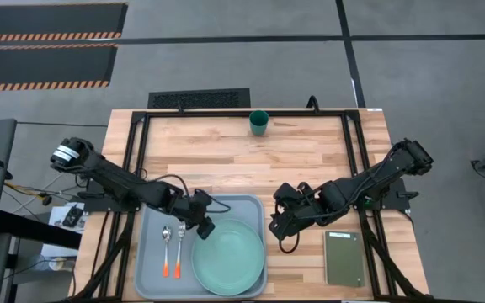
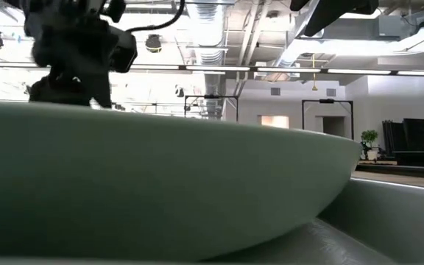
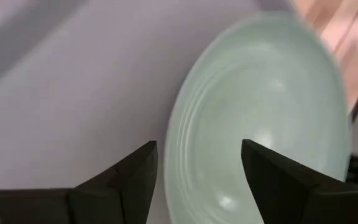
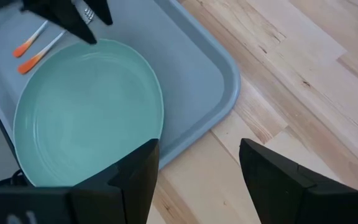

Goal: Pick and place plate/cup/fork/spoon on tray
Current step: Put the green cup on the gray tray to the top left of the green plate

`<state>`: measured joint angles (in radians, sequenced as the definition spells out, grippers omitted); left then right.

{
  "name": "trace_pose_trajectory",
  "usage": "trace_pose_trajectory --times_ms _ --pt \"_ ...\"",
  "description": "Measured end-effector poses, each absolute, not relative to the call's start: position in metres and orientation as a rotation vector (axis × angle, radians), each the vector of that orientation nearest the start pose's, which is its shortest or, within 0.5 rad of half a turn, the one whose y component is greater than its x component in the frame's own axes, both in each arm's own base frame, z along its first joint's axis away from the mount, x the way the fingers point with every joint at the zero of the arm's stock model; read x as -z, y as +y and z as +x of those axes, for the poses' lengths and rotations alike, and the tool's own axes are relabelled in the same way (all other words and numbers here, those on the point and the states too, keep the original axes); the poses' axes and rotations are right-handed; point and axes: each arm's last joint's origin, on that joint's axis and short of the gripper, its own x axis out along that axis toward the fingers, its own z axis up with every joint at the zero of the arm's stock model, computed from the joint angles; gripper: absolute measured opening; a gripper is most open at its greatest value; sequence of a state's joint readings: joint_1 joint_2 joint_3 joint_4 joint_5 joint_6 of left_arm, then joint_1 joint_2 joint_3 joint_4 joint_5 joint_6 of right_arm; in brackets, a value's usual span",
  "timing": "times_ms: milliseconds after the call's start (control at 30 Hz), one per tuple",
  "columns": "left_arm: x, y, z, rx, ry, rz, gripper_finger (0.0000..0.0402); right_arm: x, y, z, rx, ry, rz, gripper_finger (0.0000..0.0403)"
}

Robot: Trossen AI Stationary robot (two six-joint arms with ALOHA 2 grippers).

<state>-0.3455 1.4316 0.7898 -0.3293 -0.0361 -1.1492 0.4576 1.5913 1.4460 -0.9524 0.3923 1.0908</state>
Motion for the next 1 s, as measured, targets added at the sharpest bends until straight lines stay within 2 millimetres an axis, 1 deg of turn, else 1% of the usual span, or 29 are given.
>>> trace_pose_trajectory --times_ms 200,333,433,533,667,833,1000 --pt "-0.212 -0.067 0.248 -0.342 0.865 -0.906 0.0218 -0.307 0.131 0.292 0.468 0.887 0.549 0.0249" --pt "-0.223 -0.044 0.247 -0.379 0.786 -0.930 0.0218 -0.308 0.132 0.292 0.452 0.894 0.561 0.0249" --pt "-0.230 -0.024 0.249 -0.395 0.726 -0.942 0.0218 -0.307 0.132 0.292 0.448 0.900 0.563 0.0249" --pt "-0.239 0.001 0.253 -0.401 0.683 -0.927 0.0218 -0.307 0.131 0.293 0.452 0.898 0.567 0.0249" --pt "-0.265 0.038 0.263 -0.410 0.604 -0.852 0.0218 -0.307 0.127 0.295 0.479 0.889 0.601 0.0249" --pt "-0.292 0.089 0.274 -0.513 0.642 -0.720 0.0218 -0.307 0.124 0.296 0.502 0.879 0.632 0.0249" --pt "-0.312 0.137 0.293 -0.539 0.745 -0.595 0.0218 -0.307 0.124 0.296 0.529 0.869 0.683 0.0249"
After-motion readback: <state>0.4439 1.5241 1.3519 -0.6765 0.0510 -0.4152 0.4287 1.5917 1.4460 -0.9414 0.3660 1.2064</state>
